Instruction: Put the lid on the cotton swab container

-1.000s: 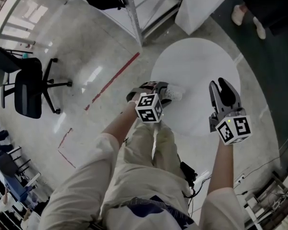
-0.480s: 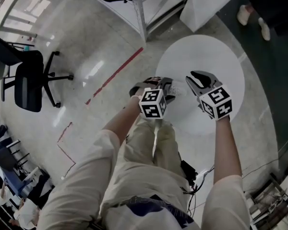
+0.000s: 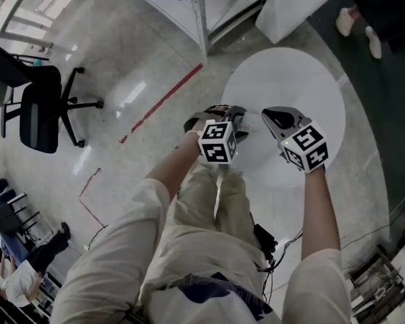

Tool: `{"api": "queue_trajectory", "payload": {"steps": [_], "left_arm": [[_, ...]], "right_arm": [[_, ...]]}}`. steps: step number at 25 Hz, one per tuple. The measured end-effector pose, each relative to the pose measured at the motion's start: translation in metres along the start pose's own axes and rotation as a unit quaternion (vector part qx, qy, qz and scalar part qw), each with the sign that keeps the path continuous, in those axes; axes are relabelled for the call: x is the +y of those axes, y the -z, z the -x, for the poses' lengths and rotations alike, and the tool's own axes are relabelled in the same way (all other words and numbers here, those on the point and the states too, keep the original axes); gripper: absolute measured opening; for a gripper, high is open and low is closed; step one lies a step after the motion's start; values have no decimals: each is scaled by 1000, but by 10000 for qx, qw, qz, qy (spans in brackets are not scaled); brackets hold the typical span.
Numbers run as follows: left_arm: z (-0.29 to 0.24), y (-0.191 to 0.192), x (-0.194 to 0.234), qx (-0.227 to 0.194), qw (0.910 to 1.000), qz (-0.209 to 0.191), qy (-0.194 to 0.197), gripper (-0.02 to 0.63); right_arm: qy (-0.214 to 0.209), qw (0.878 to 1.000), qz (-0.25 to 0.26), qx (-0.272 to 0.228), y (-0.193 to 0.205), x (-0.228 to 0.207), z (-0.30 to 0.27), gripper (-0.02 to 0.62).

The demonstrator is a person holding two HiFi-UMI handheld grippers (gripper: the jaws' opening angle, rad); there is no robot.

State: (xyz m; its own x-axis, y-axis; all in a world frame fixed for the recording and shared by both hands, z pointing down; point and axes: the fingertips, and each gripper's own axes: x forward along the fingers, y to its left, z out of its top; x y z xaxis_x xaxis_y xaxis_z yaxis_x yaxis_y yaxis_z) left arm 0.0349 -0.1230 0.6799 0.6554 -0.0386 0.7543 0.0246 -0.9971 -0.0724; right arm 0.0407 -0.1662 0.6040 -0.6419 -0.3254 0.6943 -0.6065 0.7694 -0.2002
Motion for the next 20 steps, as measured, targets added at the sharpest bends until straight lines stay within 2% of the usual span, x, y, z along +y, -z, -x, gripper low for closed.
{"api": "queue_trajectory", "payload": {"steps": [20], "left_arm": [[1,1,2,28,10000,23,23,230]], "right_arm": [[-575,9949,613,549,13,36,-4,9]]}}
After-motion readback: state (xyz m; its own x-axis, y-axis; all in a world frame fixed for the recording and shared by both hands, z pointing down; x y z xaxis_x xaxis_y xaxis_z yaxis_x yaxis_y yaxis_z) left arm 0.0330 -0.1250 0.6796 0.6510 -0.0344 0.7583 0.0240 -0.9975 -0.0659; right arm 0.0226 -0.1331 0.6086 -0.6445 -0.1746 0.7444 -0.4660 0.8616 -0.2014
